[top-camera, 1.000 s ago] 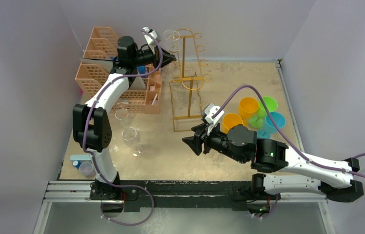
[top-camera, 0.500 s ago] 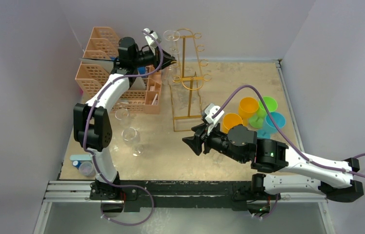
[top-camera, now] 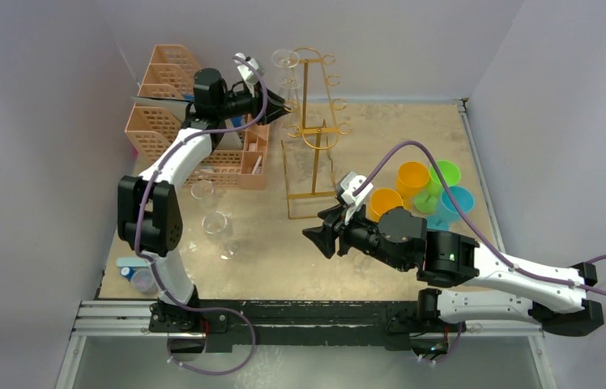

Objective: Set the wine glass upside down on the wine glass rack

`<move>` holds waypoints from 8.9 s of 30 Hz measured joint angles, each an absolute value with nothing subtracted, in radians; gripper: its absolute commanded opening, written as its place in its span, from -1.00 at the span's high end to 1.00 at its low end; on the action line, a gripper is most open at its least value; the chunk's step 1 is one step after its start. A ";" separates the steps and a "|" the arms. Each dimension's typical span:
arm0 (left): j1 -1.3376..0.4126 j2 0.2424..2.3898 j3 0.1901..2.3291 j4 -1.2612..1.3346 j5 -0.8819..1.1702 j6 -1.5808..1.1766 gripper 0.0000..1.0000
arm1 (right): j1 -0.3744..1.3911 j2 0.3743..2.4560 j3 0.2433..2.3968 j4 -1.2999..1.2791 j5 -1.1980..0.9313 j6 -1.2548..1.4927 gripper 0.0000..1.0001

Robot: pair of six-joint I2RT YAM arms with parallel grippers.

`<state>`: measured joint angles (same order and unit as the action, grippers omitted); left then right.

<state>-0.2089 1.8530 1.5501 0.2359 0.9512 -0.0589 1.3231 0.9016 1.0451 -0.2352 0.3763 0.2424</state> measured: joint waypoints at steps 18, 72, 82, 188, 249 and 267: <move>-0.182 1.374 1.304 0.013 0.637 -0.106 -0.52 | 1.323 0.918 1.066 -0.270 0.421 0.257 -0.23; -0.182 0.467 1.075 -0.876 0.026 -0.389 -0.57 | 0.798 1.141 1.129 -0.867 0.685 0.612 -0.14; -0.182 0.500 1.046 -0.834 0.070 -0.485 -0.57 | 0.745 1.170 1.063 -0.752 0.510 0.525 0.38; -0.176 0.654 1.102 -0.624 0.006 -1.749 1.00 | 1.198 1.344 1.294 0.365 -0.140 -0.117 1.00; -0.177 1.034 1.058 0.107 0.760 -0.268 1.00 | 1.187 0.978 1.161 -0.246 0.638 0.224 -0.38; -0.177 1.427 1.172 0.358 0.920 -0.139 1.00 | 1.183 0.935 1.163 -0.281 0.559 0.233 -0.42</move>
<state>-0.1772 1.4265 1.1725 0.3584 0.9199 -0.1387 1.1828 0.9352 1.1629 -0.2810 0.5587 0.2333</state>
